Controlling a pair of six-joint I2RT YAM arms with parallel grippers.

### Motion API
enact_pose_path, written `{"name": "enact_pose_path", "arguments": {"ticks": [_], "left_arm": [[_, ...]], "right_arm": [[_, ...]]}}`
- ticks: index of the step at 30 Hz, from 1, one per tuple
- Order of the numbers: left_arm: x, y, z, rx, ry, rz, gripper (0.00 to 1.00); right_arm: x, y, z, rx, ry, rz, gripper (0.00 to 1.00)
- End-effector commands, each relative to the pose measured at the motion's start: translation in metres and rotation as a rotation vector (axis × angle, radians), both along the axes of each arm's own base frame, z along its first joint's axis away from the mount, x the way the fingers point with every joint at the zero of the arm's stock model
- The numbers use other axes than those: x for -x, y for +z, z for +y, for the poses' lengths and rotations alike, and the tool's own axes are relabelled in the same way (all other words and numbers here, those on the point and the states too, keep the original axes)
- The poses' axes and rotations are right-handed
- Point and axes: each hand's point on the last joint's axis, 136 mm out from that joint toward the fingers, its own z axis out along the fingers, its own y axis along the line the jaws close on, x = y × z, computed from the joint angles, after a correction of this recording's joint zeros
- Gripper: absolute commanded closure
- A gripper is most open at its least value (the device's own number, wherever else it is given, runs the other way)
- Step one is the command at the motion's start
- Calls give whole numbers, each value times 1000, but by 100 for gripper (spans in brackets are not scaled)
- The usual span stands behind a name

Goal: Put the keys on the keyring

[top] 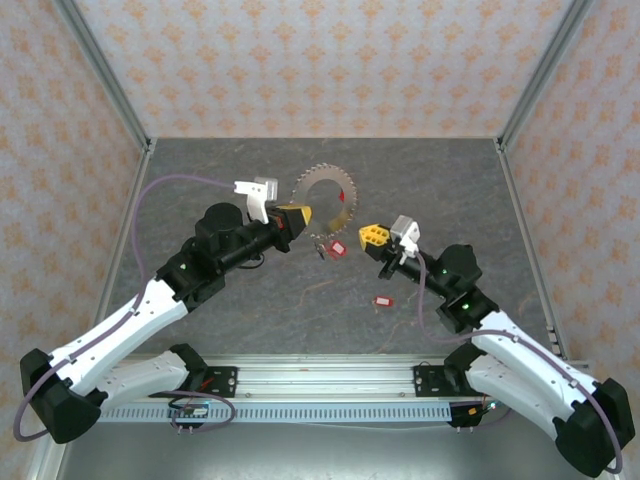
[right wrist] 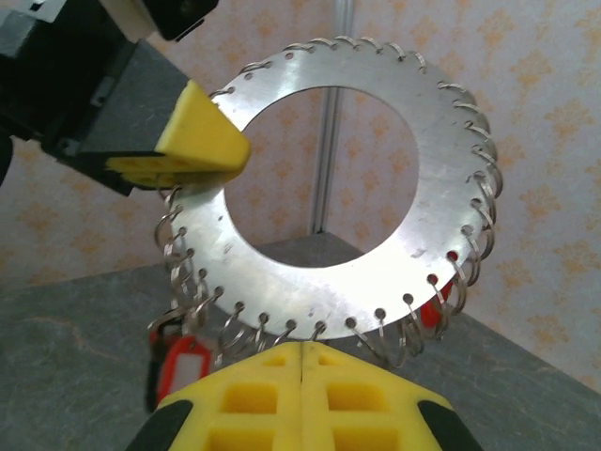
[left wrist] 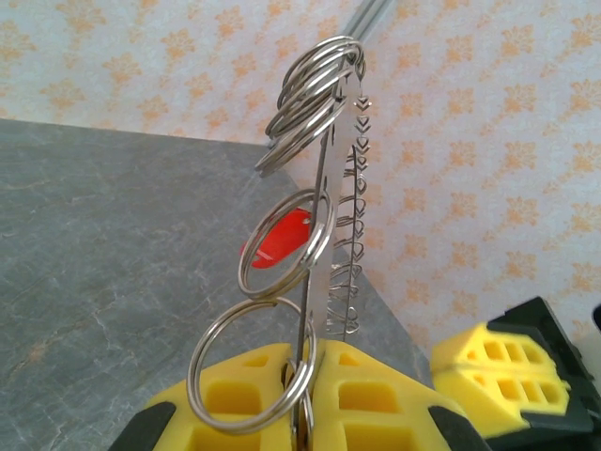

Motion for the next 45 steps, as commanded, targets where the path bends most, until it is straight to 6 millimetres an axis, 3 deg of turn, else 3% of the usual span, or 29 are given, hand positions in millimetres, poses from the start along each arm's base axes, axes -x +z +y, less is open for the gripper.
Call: {"name": "enact_pose_path", "arguments": {"ticks": [1, 3, 5, 11, 18, 23, 27, 30, 33, 38, 45], "left_arm": [[0, 33, 8, 82, 30, -85, 100], [2, 35, 5, 87, 11, -92, 100], [5, 36, 1, 86, -18, -96, 100], [8, 37, -6, 83, -62, -89, 100], [7, 37, -13, 95, -87, -80, 100], [5, 36, -10, 98, -68, -78, 100], [3, 36, -7, 97, -45, -81, 100], [1, 35, -5, 95, -34, -80, 100], [1, 35, -6, 97, -35, -83, 100], [4, 38, -7, 102, -51, -87, 100], [6, 44, -11, 147, -72, -79, 100]], "right_arm": [[7, -27, 6, 94, 50, 73, 94], [-11, -38, -6, 115, -77, 83, 82], [-20, -37, -13, 122, -143, 46, 77], [-26, -5, -6, 0, -127, -29, 74], [-29, 12, 3, -65, -93, -73, 77], [-23, 13, 10, -83, -35, -49, 100], [-18, 9, 4, -92, -47, -40, 100], [-4, 8, 10, -58, 33, -11, 100], [-4, -6, 10, 18, 27, 25, 100], [-35, -30, -17, 93, -219, -3, 80], [-35, -5, -2, -102, -129, 20, 77]]}}
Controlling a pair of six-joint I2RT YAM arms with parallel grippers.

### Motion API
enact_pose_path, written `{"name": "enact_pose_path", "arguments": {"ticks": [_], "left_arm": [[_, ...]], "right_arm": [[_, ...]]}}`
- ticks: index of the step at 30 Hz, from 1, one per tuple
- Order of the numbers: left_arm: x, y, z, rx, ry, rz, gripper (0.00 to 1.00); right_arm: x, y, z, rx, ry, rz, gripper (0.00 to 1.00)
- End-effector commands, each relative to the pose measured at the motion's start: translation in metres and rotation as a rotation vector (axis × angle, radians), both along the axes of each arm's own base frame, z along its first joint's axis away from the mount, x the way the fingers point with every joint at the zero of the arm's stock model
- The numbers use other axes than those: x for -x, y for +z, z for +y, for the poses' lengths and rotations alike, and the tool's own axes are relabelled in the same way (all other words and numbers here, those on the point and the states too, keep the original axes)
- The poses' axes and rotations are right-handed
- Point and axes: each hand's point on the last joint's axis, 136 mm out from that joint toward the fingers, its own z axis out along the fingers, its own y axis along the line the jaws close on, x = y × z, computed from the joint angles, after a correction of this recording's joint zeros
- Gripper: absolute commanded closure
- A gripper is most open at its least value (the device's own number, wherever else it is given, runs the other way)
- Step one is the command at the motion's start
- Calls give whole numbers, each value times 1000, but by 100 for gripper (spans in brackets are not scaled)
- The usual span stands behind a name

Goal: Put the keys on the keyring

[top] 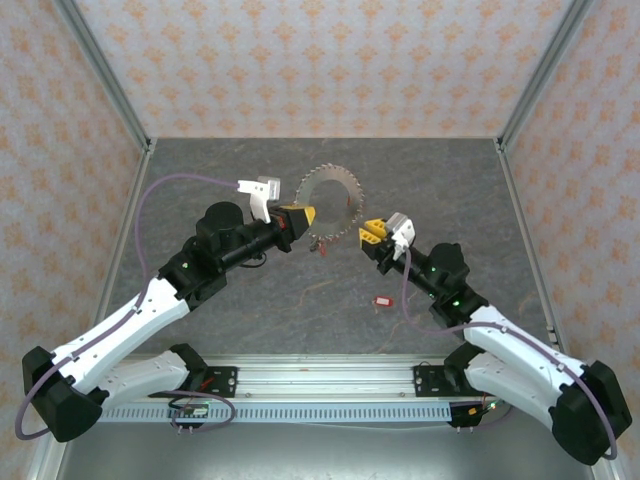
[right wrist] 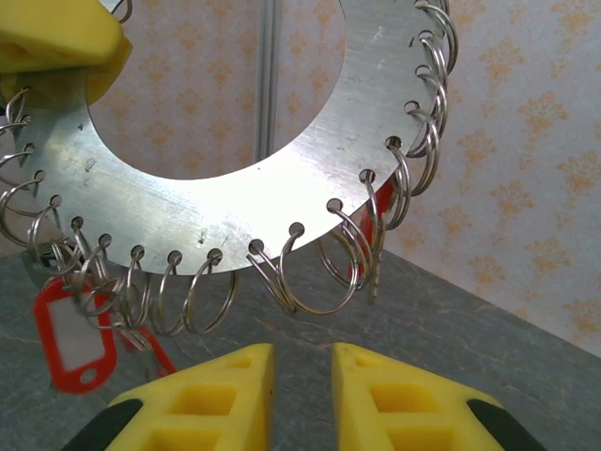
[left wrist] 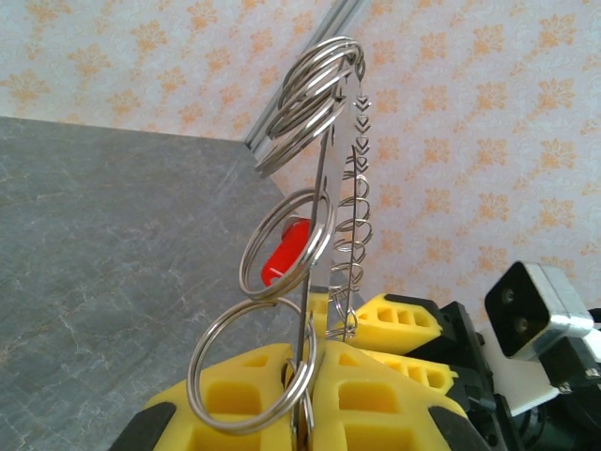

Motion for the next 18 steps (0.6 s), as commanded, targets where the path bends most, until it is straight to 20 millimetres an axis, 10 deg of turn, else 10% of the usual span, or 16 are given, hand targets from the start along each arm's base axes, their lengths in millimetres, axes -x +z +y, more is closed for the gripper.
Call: {"name": "enact_pose_path", "arguments": {"ticks": [1, 18], "left_arm": [[2, 40, -3, 119, -19, -78, 100], [1, 34, -7, 166, -31, -47, 100]], "right_arm": [[1, 26, 6, -143, 41, -34, 78], [11, 61, 11, -271, 122, -89, 85]]}}
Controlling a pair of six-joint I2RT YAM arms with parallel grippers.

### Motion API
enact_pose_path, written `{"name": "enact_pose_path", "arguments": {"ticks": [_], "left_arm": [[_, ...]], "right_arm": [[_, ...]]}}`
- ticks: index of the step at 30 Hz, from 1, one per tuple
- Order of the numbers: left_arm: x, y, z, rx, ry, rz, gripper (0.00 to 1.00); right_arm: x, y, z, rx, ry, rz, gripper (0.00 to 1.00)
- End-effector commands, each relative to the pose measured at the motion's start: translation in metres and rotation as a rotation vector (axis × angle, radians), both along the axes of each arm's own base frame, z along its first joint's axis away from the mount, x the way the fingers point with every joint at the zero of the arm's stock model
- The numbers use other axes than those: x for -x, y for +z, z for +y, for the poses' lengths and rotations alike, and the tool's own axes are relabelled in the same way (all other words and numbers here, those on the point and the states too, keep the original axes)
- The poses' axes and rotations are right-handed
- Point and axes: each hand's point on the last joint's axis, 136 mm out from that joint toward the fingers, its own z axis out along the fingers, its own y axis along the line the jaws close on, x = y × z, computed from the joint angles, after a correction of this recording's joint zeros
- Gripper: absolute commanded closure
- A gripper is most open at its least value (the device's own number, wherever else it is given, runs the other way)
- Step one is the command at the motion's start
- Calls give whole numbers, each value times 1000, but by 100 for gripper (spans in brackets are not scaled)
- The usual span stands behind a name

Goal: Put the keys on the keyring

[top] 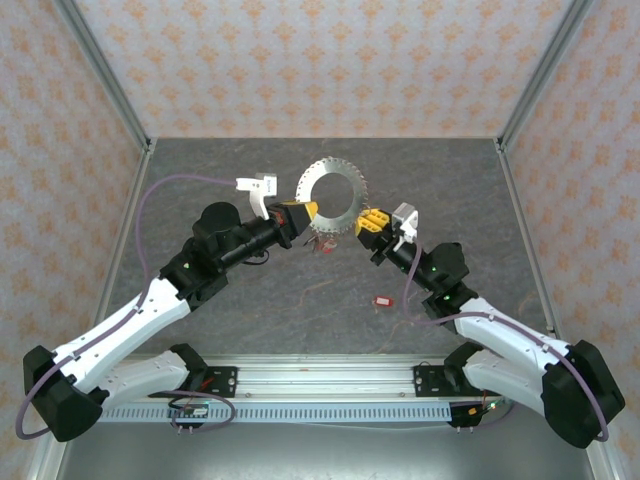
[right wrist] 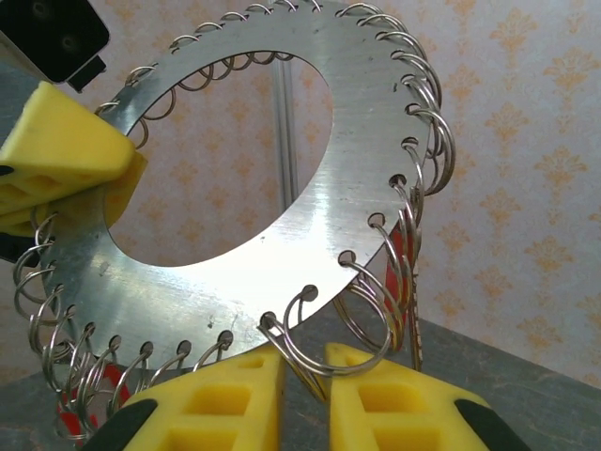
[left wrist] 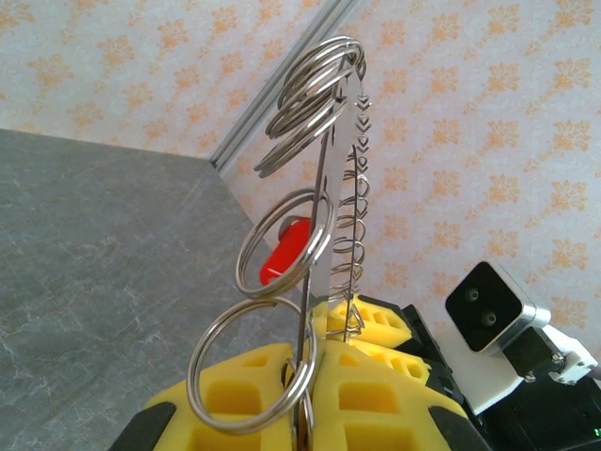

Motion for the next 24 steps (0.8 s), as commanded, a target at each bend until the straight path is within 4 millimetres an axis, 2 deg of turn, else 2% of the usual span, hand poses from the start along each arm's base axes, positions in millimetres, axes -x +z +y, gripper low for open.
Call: {"name": "enact_pose_path", "arguments": {"ticks": [1, 2, 4, 9, 13, 18, 21, 24], "left_arm": [[0, 19, -2, 61, -11, -49, 100], [0, 19, -2, 64, -10, -49, 100], [-1, 18, -1, 70, -3, -44, 100], [-2, 20, 2, 96, 13, -48, 100], [0, 28, 3, 128, 10, -64, 100], [0, 26, 2, 128, 10, -58, 100], [0, 18, -2, 88, -9, -45, 100], [1, 11, -6, 56, -31, -30, 100]], "right_arm": [[13, 25, 3, -54, 58, -72, 87], [14, 26, 3, -54, 58, -74, 89], [13, 23, 2, -40, 51, -76, 99], [1, -1, -4, 31, -22, 3, 100], [-2, -14, -4, 5, -20, 90, 100], [19, -8, 12, -38, 146, 98, 97], [18, -3, 11, -15, 129, 69, 89], [14, 10, 6, 7, 74, 23, 87]]}}
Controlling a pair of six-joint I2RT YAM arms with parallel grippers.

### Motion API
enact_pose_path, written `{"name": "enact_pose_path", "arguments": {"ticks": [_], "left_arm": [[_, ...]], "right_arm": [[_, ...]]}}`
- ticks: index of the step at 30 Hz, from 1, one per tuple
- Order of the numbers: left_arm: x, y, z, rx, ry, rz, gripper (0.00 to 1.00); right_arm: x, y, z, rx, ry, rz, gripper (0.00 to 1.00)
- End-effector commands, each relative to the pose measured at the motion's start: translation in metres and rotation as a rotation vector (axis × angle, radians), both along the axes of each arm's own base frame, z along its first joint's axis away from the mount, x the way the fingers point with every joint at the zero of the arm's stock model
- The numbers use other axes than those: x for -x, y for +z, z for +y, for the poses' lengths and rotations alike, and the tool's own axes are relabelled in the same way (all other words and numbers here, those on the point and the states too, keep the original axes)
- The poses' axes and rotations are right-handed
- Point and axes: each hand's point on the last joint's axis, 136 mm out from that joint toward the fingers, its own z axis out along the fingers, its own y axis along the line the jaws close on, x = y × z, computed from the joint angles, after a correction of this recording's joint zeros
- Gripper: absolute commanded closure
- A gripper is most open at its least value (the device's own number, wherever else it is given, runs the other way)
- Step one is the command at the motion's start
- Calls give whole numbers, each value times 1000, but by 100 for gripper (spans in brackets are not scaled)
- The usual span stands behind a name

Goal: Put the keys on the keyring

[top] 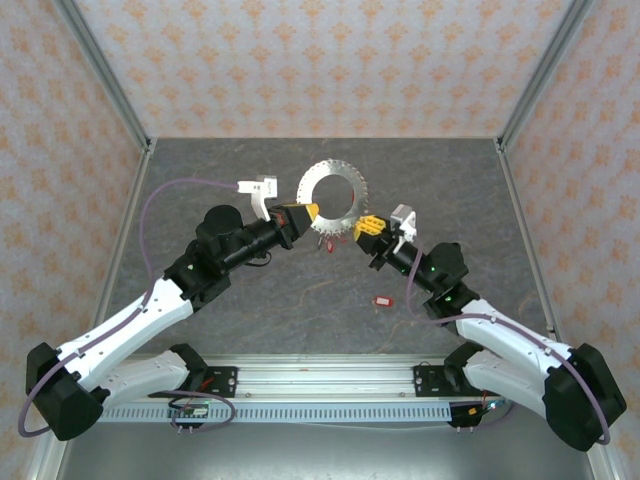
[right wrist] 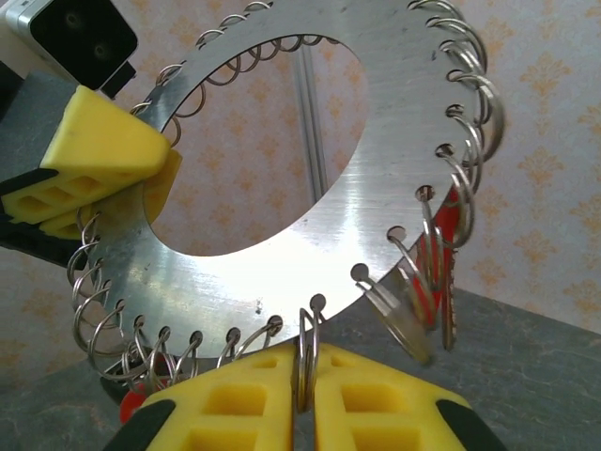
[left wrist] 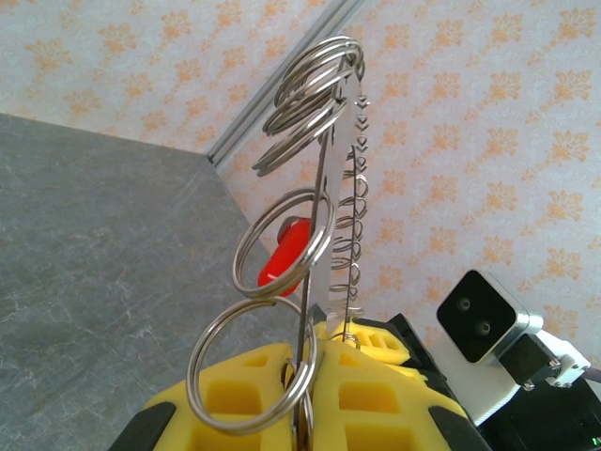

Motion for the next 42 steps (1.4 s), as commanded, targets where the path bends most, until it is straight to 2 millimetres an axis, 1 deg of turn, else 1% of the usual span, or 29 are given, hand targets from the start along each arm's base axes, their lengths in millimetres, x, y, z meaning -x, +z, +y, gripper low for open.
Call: {"name": "enact_pose_path", "arguments": {"ticks": [1, 3, 6, 7, 8, 9, 12, 14, 15, 16, 18, 20, 23, 25, 28, 29, 31, 33, 34, 35, 38, 40, 42], "left_arm": [[2, 19, -4, 18, -29, -55, 100], [3, 17, -3, 6, -30, -54, 100], [3, 14, -2, -8, -24, -50, 100], [3, 13, -2, -11, -22, -49, 100], [3, 14, -1, -12, -21, -51, 100], [3, 15, -1, -10, -17, -54, 100], [2, 18, 1, -5, -5, -63, 100], [3, 20, 1, -3, -8, -68, 100], [3, 20, 1, -5, -11, -70, 100], [3, 20, 1, -10, -12, -69, 100], [4, 19, 3, -17, -5, -71, 100], [5, 21, 4, -21, -2, -80, 100], [6, 24, 6, -31, 0, -100, 100], [7, 25, 7, -37, -2, -110, 100], [13, 32, 1, -34, -51, -148, 100], [16, 33, -2, -57, -75, -175, 100], [17, 28, -1, -136, -83, -189, 100], [12, 13, 6, -289, -60, -182, 100], [11, 10, 9, -334, -49, -178, 100], [12, 11, 11, -353, -50, -187, 100], [17, 28, 10, -296, -54, -244, 100], [19, 33, 9, -260, -57, -274, 100], [22, 34, 7, -238, -76, -299, 100]], "right_arm": [[5, 25, 0, 19, 0, -83, 87], [2, 31, -2, 35, -24, -110, 83], [-2, 34, -6, 48, -65, -135, 83], [-3, 34, -6, 52, -71, -137, 84], [-3, 32, -6, 62, -74, -140, 87], [-3, 28, -6, 80, -71, -139, 89], [0, 4, -2, 184, -45, -122, 90], [0, -6, -5, 211, -62, -124, 90], [-1, -8, -8, 213, -81, -133, 90], [-1, -10, -10, 228, -92, -146, 89], [-1, -30, -14, 347, -104, -142, 83], [0, -44, -21, 430, -123, -131, 79], [10, -52, -26, 464, -119, -170, 77], [17, -49, -26, 443, -96, -190, 77], [23, -37, -25, 375, -79, -184, 77], [24, -32, -24, 345, -73, -185, 77], [25, -23, -25, 292, -79, -193, 77], [23, -19, -27, 278, -102, -197, 77], [21, -17, -29, 278, -115, -199, 77], [21, -17, -29, 282, -118, -203, 77], [26, -15, -26, 285, -85, -210, 78], [32, -15, -22, 283, -48, -221, 78], [41, -13, -16, 282, 10, -252, 80]]}}
